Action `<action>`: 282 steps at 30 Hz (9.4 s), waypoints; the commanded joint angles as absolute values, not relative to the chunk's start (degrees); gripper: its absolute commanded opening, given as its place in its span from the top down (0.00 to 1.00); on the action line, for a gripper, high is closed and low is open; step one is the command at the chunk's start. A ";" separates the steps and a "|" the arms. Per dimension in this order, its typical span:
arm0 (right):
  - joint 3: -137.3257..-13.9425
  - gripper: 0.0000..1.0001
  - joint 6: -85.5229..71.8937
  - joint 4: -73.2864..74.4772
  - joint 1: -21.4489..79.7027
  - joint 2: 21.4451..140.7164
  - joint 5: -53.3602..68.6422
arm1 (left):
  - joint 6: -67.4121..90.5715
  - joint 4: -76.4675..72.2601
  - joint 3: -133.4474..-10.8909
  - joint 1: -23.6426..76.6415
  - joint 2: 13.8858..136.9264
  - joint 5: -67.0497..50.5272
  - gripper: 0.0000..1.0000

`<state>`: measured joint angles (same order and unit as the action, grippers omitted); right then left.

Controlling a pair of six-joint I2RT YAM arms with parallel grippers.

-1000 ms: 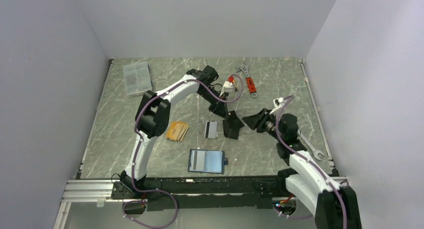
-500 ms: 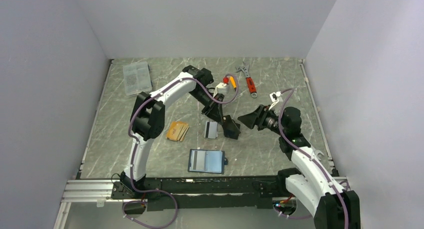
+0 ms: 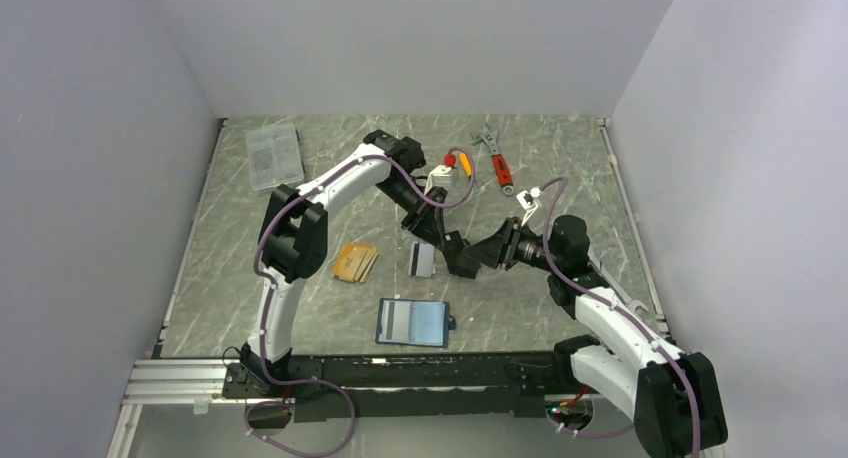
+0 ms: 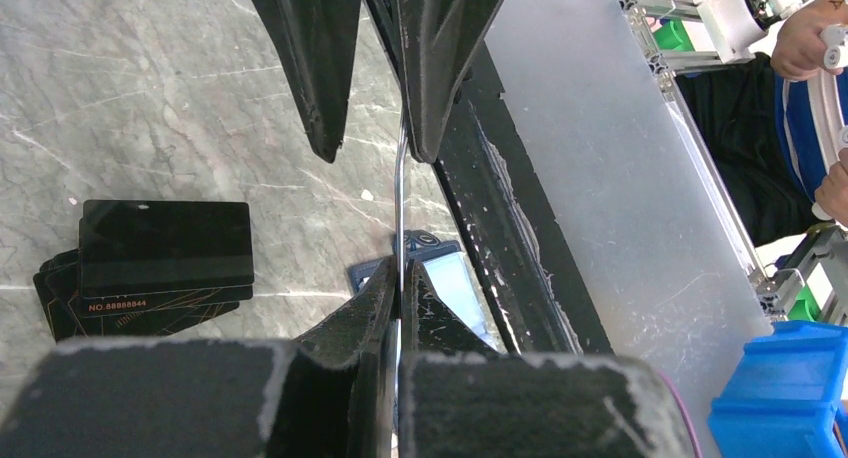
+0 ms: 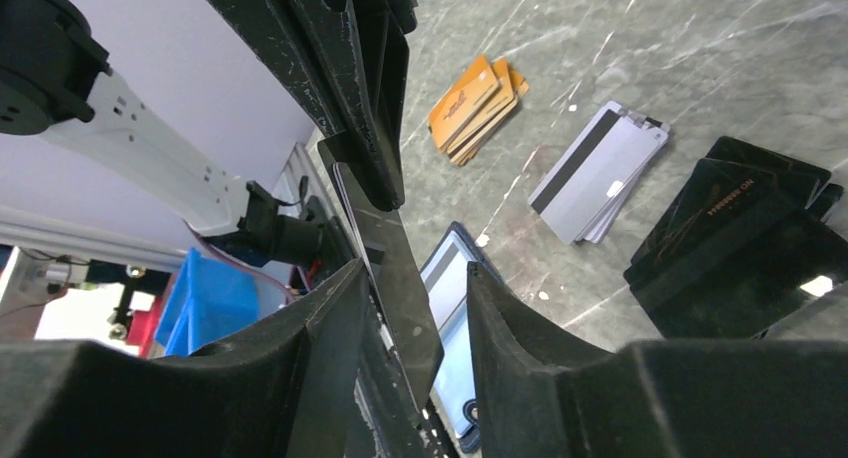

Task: Put the credit cards into the card holder
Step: Place the credit card at the center of the board, then insert the credit card into the card holder.

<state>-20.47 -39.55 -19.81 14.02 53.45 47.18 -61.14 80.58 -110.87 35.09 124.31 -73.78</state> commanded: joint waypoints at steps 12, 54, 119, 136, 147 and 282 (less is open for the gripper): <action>-25.07 0.39 -34.28 -2.87 12.57 36.46 31.79 | -60.22 78.78 -109.94 35.46 120.40 -75.23 1.00; -23.10 0.42 -33.71 -2.88 13.14 43.14 43.33 | -47.57 68.21 -108.87 35.28 118.93 -73.72 1.00; -19.54 1.00 -43.43 -23.49 17.67 69.07 32.70 | -23.81 45.73 -110.65 37.31 131.54 -48.17 0.36; -22.52 1.00 -40.47 -14.93 21.04 53.23 36.54 | -16.15 45.28 -97.22 31.29 110.32 -65.23 0.01; -25.70 1.00 -48.22 -25.32 21.01 48.51 37.45 | -9.44 40.88 -86.94 28.63 92.88 -53.68 0.01; -21.18 1.00 -46.32 17.69 42.46 54.84 23.73 | -42.72 25.93 -43.42 53.06 83.10 -6.89 0.41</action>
